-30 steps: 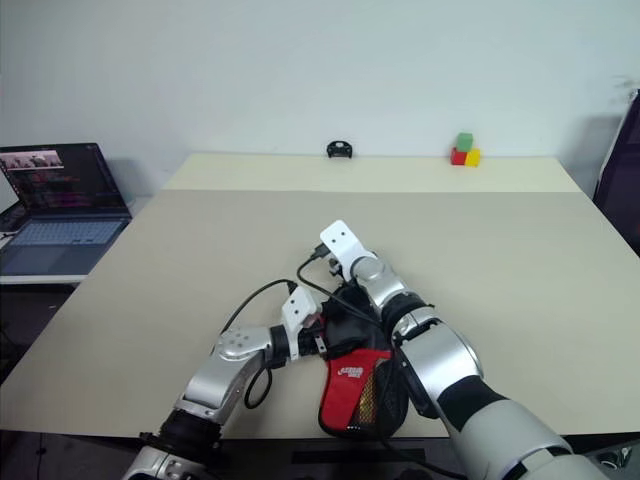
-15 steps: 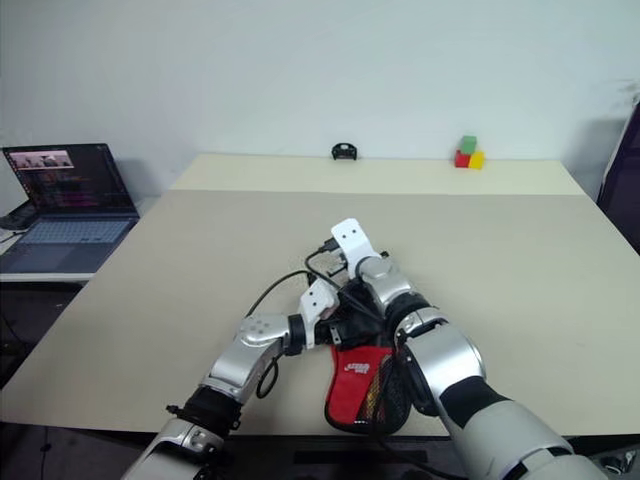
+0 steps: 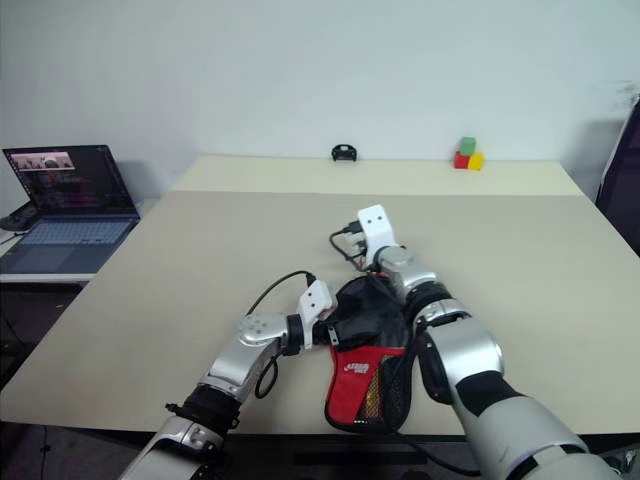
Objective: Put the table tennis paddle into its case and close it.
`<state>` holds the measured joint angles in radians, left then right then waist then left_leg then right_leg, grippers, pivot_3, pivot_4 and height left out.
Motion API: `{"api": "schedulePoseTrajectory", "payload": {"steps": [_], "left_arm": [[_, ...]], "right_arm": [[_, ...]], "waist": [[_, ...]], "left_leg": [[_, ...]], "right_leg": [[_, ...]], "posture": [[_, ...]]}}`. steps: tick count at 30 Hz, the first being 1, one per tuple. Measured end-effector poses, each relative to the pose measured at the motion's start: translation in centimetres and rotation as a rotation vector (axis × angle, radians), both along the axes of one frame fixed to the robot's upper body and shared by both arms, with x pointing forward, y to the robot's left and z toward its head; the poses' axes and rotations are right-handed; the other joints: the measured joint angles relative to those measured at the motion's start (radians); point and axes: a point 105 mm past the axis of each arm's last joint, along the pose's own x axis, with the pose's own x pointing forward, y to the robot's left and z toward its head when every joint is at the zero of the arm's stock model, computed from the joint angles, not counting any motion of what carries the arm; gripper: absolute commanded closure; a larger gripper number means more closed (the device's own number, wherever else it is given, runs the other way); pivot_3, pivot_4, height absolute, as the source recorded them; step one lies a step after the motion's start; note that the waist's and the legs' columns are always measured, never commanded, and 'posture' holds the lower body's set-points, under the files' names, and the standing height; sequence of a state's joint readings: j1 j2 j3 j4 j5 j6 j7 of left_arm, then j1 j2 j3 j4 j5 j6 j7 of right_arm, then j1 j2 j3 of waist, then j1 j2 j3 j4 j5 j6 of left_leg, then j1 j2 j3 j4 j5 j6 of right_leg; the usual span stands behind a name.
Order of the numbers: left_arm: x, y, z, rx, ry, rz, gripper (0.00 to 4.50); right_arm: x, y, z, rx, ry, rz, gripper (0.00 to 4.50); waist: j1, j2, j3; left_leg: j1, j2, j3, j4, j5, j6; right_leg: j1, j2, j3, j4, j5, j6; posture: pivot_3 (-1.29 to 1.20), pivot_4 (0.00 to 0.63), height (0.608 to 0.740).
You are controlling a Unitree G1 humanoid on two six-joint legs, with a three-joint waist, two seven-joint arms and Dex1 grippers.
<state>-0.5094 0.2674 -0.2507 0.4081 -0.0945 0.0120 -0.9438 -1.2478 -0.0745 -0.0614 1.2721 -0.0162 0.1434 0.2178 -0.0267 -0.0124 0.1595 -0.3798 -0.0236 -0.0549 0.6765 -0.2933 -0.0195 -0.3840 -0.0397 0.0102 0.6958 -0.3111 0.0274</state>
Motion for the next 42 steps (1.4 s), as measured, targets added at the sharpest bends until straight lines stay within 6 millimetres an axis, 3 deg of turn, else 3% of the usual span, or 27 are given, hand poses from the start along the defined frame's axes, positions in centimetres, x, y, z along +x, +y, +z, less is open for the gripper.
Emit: {"api": "schedulePoseTrajectory", "payload": {"steps": [7, 15, 32, 35, 39, 42], "left_arm": [[-0.3, -0.2, -0.1, 0.013, 0.023, -0.049, 0.00], [-0.3, -0.5, -0.2, 0.024, 0.031, -0.065, 0.00], [-0.2, -0.6, -0.3, 0.023, 0.045, -0.073, 0.00], [-0.2, -0.5, -0.3, 0.013, 0.049, -0.068, 0.00], [-0.2, -0.4, -0.3, 0.008, 0.050, -0.061, 0.00], [-0.1, -0.6, -0.1, 0.000, 0.042, -0.050, 0.00]], "right_arm": [[0.7, -5.6, 0.2, 0.001, 0.034, -0.128, 4.49], [-0.1, -10.6, -2.0, 0.053, 0.132, -0.222, 4.49], [-1.0, -10.7, -1.9, 0.109, 0.128, -0.185, 4.49], [-1.7, -10.9, -2.1, 0.118, 0.141, -0.162, 3.77], [-2.9, -11.3, -2.5, 0.138, 0.164, -0.133, 2.43], [-4.3, -10.5, -2.1, 0.180, 0.171, -0.045, 2.43]], "waist": [[-0.002, 0.000, 0.000], [0.001, 0.000, 0.000], [0.001, 0.000, 0.000], [-0.001, 0.000, 0.000], [-0.002, 0.000, -0.001], [-0.002, 0.000, -0.001]], "left_leg": [[-0.001, 0.000, 0.001, 0.000, 0.000, 0.000], [0.000, 0.000, 0.001, 0.000, 0.001, 0.001], [0.002, 0.001, -0.001, -0.001, 0.001, 0.002], [0.002, 0.001, -0.001, -0.001, 0.001, 0.002], [0.002, 0.001, 0.000, -0.001, 0.001, 0.002], [0.002, 0.001, -0.001, -0.002, 0.001, 0.002]], "right_leg": [[0.000, 0.000, 0.001, 0.000, 0.000, 0.000], [0.001, 0.000, 0.000, 0.000, 0.000, 0.000], [0.004, 0.000, -0.001, -0.003, 0.000, 0.000], [0.005, 0.000, -0.001, -0.004, 0.000, 0.000], [0.005, 0.000, -0.001, -0.004, 0.000, 0.000], [0.005, 0.000, -0.001, -0.005, 0.000, 0.000]], "posture": [[0.00, 0.150, 0.740], [0.00, 0.150, 0.740], [0.00, 0.150, 0.740], [0.00, 0.150, 0.740], [0.00, 0.150, 0.740], [0.00, 0.150, 0.740]]}}
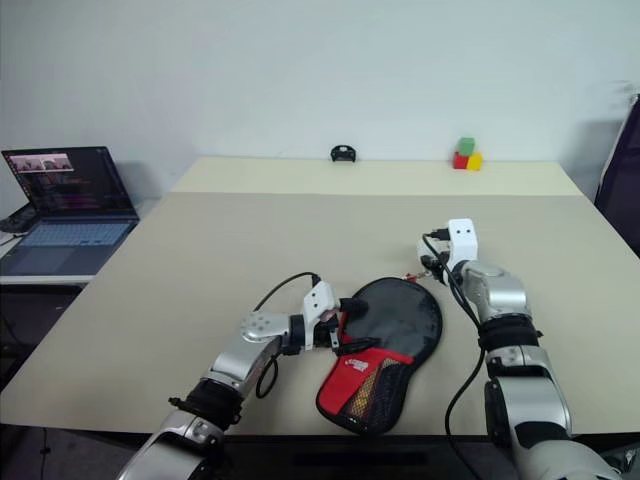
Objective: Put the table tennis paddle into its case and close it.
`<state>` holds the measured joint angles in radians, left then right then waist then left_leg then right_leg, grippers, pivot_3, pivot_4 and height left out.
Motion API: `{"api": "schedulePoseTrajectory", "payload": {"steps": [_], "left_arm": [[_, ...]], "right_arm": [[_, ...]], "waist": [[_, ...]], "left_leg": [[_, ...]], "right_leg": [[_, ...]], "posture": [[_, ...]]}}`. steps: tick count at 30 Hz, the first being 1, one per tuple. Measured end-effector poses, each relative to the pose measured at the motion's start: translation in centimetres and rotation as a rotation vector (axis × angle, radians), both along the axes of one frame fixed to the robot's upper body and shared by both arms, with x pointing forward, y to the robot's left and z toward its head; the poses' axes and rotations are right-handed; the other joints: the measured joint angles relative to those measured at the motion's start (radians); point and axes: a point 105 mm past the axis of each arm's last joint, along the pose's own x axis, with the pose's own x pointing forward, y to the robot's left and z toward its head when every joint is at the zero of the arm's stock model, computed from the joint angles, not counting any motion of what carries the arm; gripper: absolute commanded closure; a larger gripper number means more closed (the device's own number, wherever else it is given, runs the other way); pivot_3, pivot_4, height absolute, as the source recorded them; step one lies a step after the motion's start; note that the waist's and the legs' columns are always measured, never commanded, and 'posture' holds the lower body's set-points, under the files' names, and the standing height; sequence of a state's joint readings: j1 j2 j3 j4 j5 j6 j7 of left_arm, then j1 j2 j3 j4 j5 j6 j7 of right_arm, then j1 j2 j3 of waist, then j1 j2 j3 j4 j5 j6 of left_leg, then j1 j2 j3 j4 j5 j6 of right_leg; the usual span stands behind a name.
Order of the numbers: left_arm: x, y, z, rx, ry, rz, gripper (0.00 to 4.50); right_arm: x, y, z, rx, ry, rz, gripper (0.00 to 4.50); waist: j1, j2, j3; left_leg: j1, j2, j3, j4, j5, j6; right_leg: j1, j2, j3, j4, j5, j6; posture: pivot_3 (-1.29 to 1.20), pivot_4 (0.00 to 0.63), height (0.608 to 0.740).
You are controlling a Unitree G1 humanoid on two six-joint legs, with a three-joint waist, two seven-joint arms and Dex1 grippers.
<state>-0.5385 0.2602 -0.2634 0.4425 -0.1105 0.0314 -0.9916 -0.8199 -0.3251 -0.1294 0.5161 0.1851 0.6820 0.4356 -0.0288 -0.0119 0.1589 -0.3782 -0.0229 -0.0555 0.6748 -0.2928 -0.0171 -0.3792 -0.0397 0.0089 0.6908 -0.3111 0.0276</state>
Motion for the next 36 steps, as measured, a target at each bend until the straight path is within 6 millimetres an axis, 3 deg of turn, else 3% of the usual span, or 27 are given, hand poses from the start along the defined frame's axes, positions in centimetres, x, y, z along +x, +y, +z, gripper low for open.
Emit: {"api": "schedulePoseTrajectory", "payload": {"steps": [12, 18, 27, 36], "left_arm": [[0.1, -0.4, 0.7, -0.026, 0.006, 0.018, 0.00], [0.2, 2.0, 2.6, -0.079, 0.062, 0.044, 0.00], [0.9, 4.2, 6.4, -0.135, 0.011, 0.057, 0.00], [2.2, 7.5, 7.9, -0.088, -0.053, 0.139, 0.00]], "right_arm": [[-4.7, -0.7, 3.3, 0.009, -0.051, 0.212, 2.43], [-6.6, -2.3, 0.4, -0.068, 0.036, 0.261, 2.43], [-6.3, -2.7, -1.7, -0.095, 0.065, 0.263, 2.43], [-5.9, 1.4, -2.8, -0.024, 0.091, 0.400, 2.43]], "waist": [[0.005, -0.001, 0.000], [-0.007, -0.001, 0.002], [0.001, -0.002, 0.003], [-0.006, -0.003, 0.004]], "left_leg": [[-0.002, 0.000, -0.002, 0.000, -0.001, 0.001], [-0.003, 0.000, 0.001, -0.009, -0.001, 0.001], [-0.007, 0.000, 0.002, -0.010, 0.000, 0.000], [-0.006, 0.001, 0.003, -0.010, 0.000, 0.000]], "right_leg": [[0.001, 0.000, -0.003, -0.006, 0.000, 0.001], [-0.004, 0.001, 0.001, -0.010, 0.001, 0.001], [-0.008, 0.000, 0.001, -0.012, 0.000, 0.001], [-0.008, 0.001, 0.003, -0.010, 0.000, 0.001]], "posture": [[0.00, 0.150, 0.740], [0.00, 0.150, 0.740], [0.00, 0.150, 0.740], [0.00, 0.150, 0.740]]}}
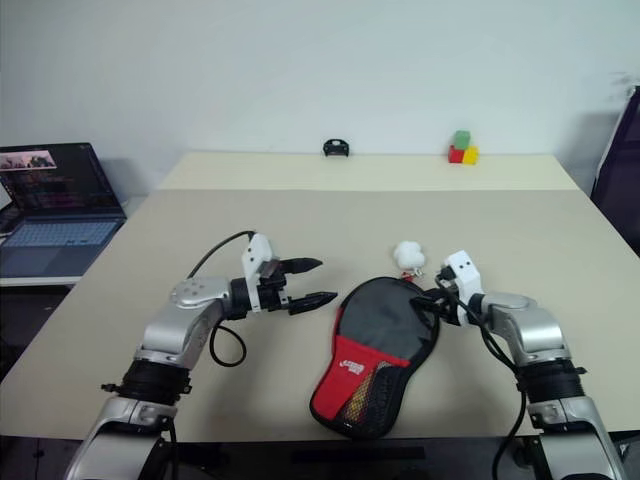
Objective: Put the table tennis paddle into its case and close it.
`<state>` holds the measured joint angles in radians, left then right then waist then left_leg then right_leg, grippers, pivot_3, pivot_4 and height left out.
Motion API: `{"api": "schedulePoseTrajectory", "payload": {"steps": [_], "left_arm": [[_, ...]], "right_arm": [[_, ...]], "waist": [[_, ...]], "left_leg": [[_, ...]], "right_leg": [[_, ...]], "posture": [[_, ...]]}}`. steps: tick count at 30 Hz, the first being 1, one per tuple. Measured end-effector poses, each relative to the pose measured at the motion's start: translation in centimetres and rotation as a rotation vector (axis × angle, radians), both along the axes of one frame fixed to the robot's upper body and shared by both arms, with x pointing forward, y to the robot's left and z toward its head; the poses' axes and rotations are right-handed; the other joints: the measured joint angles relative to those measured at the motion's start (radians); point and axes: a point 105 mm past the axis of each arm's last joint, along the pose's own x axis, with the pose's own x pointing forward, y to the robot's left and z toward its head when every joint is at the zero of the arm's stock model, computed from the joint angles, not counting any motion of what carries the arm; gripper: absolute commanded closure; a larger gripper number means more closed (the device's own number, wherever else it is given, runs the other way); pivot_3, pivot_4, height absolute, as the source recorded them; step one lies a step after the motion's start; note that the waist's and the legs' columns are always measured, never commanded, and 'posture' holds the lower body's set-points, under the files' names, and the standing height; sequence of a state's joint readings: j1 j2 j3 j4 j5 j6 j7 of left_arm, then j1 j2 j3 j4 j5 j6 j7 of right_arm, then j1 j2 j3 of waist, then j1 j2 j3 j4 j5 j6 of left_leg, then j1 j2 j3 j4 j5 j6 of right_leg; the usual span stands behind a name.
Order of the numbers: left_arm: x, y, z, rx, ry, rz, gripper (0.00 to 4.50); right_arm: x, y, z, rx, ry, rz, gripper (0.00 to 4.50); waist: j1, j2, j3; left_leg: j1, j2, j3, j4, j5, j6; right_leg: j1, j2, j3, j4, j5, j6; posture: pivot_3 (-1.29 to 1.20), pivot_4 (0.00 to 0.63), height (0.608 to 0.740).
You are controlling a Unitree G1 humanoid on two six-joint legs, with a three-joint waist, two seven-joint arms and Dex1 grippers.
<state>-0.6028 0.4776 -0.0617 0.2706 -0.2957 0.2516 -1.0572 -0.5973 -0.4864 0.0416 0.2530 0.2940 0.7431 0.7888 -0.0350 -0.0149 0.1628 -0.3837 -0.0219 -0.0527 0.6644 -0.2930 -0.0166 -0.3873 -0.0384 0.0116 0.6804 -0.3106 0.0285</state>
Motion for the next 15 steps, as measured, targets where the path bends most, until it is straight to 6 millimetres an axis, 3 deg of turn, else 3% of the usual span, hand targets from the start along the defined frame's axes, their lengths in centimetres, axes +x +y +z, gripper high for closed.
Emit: {"api": "schedulePoseTrajectory", "payload": {"steps": [15], "left_arm": [[0.3, 0.6, 0.3, 0.009, -0.005, 0.019, 0.00]], "right_arm": [[0.9, 3.9, -0.2, 0.007, -0.024, 0.131, 2.43]], "waist": [[-0.028, 0.000, 0.000]], "left_leg": [[0.001, 0.001, 0.001, -0.001, 0.000, 0.000]], "right_leg": [[-0.001, 0.001, 0.001, 0.001, 0.000, 0.000]], "posture": [[0.00, 0.150, 0.740]]}}
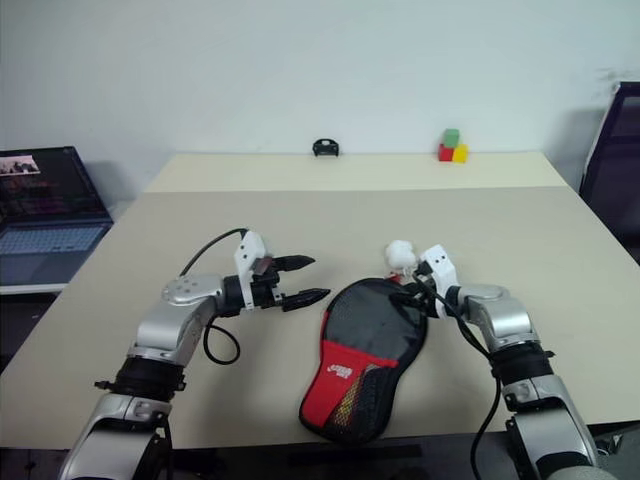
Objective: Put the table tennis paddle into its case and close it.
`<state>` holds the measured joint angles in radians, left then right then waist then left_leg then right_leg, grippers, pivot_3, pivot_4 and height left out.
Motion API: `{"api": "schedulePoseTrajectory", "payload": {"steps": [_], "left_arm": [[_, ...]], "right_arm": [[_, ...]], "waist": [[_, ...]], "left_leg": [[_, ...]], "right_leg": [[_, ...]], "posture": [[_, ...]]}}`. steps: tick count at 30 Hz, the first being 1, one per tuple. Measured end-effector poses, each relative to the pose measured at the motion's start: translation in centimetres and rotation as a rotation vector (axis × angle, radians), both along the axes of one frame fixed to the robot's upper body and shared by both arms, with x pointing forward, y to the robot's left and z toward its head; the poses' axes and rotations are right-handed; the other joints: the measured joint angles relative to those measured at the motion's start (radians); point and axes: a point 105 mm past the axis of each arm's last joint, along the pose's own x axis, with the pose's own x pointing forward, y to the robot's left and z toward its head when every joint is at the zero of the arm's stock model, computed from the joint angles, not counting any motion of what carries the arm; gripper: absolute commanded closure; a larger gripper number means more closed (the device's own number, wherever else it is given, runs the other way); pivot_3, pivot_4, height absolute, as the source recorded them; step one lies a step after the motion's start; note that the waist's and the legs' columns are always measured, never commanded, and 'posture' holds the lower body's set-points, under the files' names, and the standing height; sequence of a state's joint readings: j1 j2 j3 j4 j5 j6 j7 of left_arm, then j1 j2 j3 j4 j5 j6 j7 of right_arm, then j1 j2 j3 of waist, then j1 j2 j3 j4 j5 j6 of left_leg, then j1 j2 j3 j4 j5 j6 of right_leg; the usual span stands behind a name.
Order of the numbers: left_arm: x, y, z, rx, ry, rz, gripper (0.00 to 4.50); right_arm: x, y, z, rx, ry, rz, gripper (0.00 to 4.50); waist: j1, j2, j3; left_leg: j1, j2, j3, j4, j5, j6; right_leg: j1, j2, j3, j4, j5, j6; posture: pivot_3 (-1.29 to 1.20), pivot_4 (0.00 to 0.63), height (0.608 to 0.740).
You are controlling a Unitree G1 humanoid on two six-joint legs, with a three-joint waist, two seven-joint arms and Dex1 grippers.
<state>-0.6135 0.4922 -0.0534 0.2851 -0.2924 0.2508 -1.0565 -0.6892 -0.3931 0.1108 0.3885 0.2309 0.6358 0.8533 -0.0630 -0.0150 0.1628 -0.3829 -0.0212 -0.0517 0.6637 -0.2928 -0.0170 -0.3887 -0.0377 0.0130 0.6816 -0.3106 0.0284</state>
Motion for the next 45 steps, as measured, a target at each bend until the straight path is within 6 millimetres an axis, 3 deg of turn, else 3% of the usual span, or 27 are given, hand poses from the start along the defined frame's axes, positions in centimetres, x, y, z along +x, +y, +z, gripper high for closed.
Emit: {"api": "schedulePoseTrajectory", "payload": {"steps": [15, 20, 28, 34, 39, 45], "left_arm": [[-0.1, -0.2, -0.1, -0.002, 0.004, -0.009, 0.00], [-0.2, -0.5, -0.3, 0.004, 0.008, -0.029, 0.00], [-0.5, -1.3, -0.5, -0.002, 0.007, -0.060, 0.00], [-0.4, -1.0, -0.9, 0.008, 0.012, -0.058, 0.00], [-0.3, -0.6, -1.1, 0.021, 0.015, -0.046, 0.00], [-0.1, 0.1, -1.1, 0.032, 0.012, -0.019, 0.00]], "right_arm": [[-0.7, 5.6, -0.2, 0.006, -0.017, 0.162, 2.43], [-0.8, 3.2, 1.0, -0.065, -0.048, 0.145, 2.43], [-2.9, -0.6, 2.0, -0.056, -0.017, 0.080, 2.43], [-3.4, -1.0, 1.0, -0.033, 0.036, 0.025, 0.53], [-2.4, 1.4, 0.3, 0.035, 0.057, 0.011, 0.53], [-0.4, 2.5, 0.4, 0.049, 0.050, -0.011, 0.53]], "waist": [[0.005, 0.000, 0.000], [0.021, 0.000, 0.000], [0.034, 0.000, 0.000], [0.029, 0.000, 0.000], [0.030, 0.000, 0.000], [0.031, 0.000, 0.000]], "left_leg": [[-0.001, 0.000, 0.000, 0.000, 0.002, -0.003], [-0.002, -0.001, 0.000, 0.001, 0.002, -0.004], [-0.003, -0.001, -0.001, 0.001, 0.002, -0.003], [-0.002, -0.001, 0.000, 0.001, 0.000, 0.000], [-0.002, -0.001, 0.000, 0.002, 0.000, -0.001], [-0.002, -0.001, 0.000, 0.001, 0.002, -0.004]], "right_leg": [[-0.001, 0.000, 0.000, 0.000, 0.000, 0.000], [-0.001, -0.002, -0.001, -0.001, 0.000, 0.000], [-0.001, -0.002, -0.001, -0.001, 0.000, 0.000], [-0.001, -0.001, -0.001, 0.000, 0.000, 0.000], [-0.001, -0.001, 0.000, 0.000, 0.000, 0.000], [-0.001, -0.001, -0.001, 0.000, 0.000, 0.000]], "posture": [[0.00, 0.150, 0.740], [0.00, 0.150, 0.740], [0.00, 0.150, 0.740], [0.00, 0.150, 0.740], [0.00, 0.150, 0.740], [0.00, 0.150, 0.740]]}}
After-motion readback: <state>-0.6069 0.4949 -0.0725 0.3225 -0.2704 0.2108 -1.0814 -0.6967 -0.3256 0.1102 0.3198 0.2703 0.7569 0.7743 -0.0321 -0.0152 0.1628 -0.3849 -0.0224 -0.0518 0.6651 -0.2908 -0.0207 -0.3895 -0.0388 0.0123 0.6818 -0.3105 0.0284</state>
